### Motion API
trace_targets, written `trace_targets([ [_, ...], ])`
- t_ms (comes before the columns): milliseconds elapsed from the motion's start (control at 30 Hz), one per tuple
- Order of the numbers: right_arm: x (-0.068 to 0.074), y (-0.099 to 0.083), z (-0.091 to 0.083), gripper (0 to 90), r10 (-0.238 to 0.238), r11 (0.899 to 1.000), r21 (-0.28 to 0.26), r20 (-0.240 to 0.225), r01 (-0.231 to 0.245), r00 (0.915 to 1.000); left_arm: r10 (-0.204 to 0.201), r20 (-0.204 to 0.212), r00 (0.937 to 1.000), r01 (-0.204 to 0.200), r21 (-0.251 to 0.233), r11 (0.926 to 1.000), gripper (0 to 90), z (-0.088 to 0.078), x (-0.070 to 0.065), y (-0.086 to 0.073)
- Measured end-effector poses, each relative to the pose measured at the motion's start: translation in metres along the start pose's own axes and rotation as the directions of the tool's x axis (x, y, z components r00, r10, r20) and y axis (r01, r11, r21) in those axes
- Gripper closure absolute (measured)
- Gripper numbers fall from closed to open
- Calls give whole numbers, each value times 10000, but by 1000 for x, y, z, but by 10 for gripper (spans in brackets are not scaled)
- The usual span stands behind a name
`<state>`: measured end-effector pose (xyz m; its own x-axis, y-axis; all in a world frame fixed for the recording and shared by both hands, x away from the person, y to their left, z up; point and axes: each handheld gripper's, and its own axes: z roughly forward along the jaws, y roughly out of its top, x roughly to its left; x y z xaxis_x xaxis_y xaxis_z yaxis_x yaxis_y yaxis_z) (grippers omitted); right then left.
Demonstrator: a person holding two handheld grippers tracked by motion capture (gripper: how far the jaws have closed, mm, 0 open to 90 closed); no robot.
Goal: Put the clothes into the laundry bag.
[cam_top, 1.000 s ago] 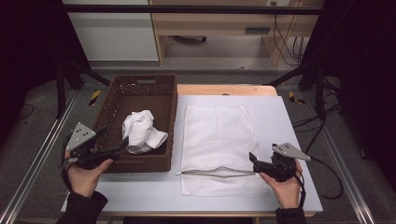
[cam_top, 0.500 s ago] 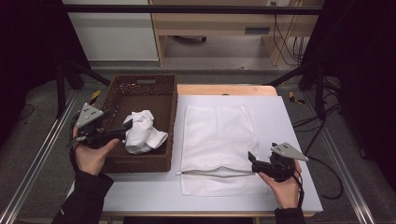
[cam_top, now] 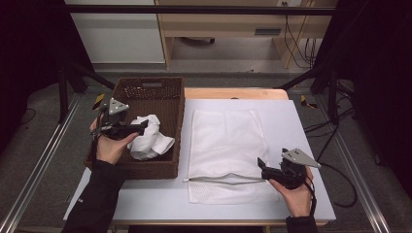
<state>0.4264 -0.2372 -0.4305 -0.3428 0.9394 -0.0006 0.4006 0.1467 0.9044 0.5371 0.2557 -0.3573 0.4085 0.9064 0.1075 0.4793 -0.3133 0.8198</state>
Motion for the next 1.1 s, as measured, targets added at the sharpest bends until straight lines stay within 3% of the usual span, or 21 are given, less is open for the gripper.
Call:
trace_targets([
  [33, 0, 0, 0, 72, -2, 10000, 9, -25, 2, 10000, 97, -19, 10000, -96, 446, 9990, 110, 9, 2, -2],
  [200, 0, 0, 0, 71, 9, 10000, 35, -53, -9, 10000, 35, 144, 9999, -50, 1004, 9949, 106, 21, 4, -8],
  [400, 0, -1, 1, 71, 78, 9998, 201, -103, -76, 9999, 23, 670, 9978, -152, 1926, 9812, 80, 32, 0, -14],
  [500, 0, -2, 3, 66, 130, 9994, 321, -154, -125, 9998, 19, 609, 9981, -151, 2165, 9762, 65, 35, -1, -16],
  [600, 0, -3, 3, 61, 108, 9992, 389, -172, -101, 9998, -41, 622, 9981, -122, 2592, 9657, 57, 40, -1, -18],
  [733, -2, -5, 6, 51, 69, 9986, 523, -153, -61, 9999, 18, 535, 9986, -189, 3223, 9464, 39, 49, -4, -21],
  [867, -2, -6, 7, 49, 129, 9979, 631, -169, -118, 9998, -71, 577, 9983, -135, 3482, 9373, 26, 54, -4, -23],
  [1000, -2, -7, 9, 45, 21, 9972, 745, -189, -7, 9998, -253, 695, 9973, -40, 3915, 9202, 0, 61, -3, -26],
  [1100, -2, -7, 9, 45, 19, 9971, 762, -200, -4, 9998, -145, 799, 9967, -200, 4149, 9096, 0, 67, -5, -30],
])
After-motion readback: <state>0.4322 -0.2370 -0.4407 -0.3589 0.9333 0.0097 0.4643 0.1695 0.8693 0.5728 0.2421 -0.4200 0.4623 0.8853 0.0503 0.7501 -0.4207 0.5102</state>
